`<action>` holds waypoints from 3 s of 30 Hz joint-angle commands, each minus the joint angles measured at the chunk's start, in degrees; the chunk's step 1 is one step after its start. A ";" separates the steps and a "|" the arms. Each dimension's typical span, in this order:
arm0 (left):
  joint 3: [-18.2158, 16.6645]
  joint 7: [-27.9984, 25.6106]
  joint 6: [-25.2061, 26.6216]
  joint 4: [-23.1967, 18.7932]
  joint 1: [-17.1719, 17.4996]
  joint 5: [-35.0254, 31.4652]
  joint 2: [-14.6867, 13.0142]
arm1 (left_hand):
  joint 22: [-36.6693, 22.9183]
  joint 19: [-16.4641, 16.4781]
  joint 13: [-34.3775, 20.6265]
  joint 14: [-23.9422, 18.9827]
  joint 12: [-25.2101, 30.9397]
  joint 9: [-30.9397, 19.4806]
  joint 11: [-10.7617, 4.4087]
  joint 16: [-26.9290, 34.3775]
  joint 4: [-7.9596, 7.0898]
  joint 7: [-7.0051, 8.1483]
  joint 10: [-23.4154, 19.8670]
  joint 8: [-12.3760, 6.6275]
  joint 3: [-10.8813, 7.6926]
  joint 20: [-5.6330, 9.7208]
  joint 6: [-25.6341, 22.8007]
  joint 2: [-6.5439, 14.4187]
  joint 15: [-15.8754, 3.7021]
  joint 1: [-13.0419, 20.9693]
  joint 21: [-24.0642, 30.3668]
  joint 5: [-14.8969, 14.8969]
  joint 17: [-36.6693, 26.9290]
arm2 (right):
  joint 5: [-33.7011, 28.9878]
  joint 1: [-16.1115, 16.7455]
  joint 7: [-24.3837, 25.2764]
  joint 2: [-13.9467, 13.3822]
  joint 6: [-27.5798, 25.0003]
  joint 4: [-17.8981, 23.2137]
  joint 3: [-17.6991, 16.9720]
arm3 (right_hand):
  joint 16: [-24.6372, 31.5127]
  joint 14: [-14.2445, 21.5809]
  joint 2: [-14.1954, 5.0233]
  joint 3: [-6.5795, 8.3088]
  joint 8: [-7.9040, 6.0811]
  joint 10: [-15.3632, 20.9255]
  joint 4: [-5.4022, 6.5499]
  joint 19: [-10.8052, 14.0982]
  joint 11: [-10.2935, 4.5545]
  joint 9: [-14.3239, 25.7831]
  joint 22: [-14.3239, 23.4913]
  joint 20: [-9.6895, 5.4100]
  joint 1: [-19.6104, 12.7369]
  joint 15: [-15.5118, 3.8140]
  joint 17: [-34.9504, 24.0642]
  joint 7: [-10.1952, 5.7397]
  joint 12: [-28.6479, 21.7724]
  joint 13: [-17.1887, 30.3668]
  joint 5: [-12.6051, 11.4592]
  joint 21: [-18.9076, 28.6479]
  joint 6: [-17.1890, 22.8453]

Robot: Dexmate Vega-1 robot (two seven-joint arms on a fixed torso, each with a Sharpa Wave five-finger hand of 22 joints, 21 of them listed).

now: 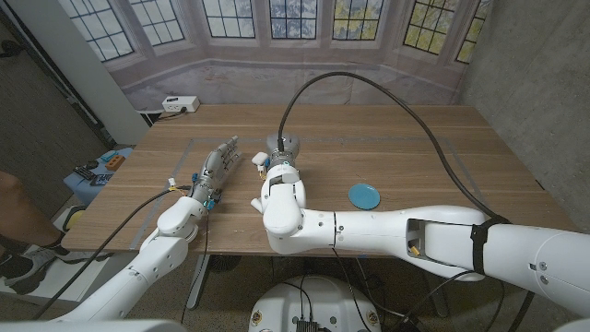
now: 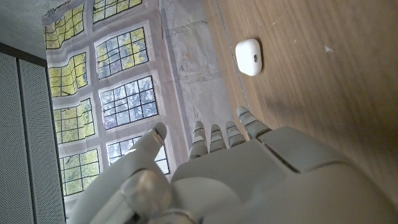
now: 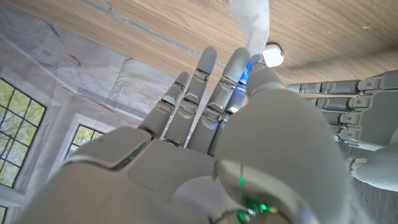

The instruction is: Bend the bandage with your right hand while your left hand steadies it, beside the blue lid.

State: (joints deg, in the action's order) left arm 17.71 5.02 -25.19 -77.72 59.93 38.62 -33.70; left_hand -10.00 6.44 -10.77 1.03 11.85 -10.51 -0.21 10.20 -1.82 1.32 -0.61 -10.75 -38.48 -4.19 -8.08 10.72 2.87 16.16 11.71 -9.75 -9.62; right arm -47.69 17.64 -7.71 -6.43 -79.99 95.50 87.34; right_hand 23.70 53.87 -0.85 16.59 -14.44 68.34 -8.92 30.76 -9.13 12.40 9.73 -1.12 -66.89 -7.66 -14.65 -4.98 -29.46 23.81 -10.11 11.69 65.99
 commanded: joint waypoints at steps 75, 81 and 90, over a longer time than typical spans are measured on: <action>-0.76 -2.57 0.05 -5.03 4.46 -0.67 -1.39 | -0.32 -0.23 -0.21 0.48 0.02 -0.23 0.02 -0.01 -0.05 0.06 -0.17 -0.05 0.41 -0.30 -0.39 -0.76 0.31 0.10 -0.14 -0.30 -0.13 | 37.75 -3.39 23.50 -4.56 2.67 9.01 0.79 | -2.21 -2.99 -1.15 -2.80 3.47 -7.09 2.43 -0.88 3.10 0.25 0.34 0.93 6.27 -3.65 -0.43 1.89 2.69 -1.82 -0.36 -0.44 -6.52; -0.89 -2.95 0.01 -5.54 4.96 -0.67 -1.39 | -0.32 -0.24 -0.21 0.50 0.04 -0.23 0.09 -0.03 -0.02 0.08 -0.21 -0.05 0.40 -0.34 -0.40 -0.74 0.34 0.14 -0.14 -0.30 -0.12 | 39.18 -4.18 23.90 -5.02 3.60 9.52 1.18 | -2.74 -4.82 -1.26 -3.61 3.93 -10.54 2.69 -1.44 4.26 0.13 0.36 1.51 8.01 -2.28 -0.67 2.38 4.35 -2.55 -0.40 -0.51 -8.96; -0.84 -2.83 0.19 -5.45 4.95 -0.55 -1.36 | -0.32 -0.24 -0.21 0.47 0.03 -0.23 0.08 0.01 -0.08 0.11 -0.18 -0.05 0.40 -0.29 -0.42 -0.72 0.35 0.12 -0.14 -0.30 -0.14 | 40.93 -4.53 24.17 -5.20 4.64 9.50 0.98 | -2.91 -5.99 -1.62 -4.57 3.85 -11.94 3.52 -1.97 4.99 0.04 0.37 1.89 10.48 -1.41 -0.98 2.62 4.97 -2.80 -0.35 -0.55 -10.23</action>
State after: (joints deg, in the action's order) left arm 16.92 2.26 -25.05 -82.93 64.59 38.09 -35.01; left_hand -10.00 6.13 -10.77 1.34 11.86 -10.51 -0.21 10.20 -1.83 1.32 -0.61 -10.75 -37.99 -4.51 -8.08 10.48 3.18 16.38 11.71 -9.75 -9.62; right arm -9.39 13.82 15.75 -11.30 -76.69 104.76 88.27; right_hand 20.97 48.57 -2.52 12.31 -10.59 56.94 -5.44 29.00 -4.32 12.47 10.02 0.63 -57.06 -6.12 -15.32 -2.14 -24.75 20.96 -10.13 11.20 56.30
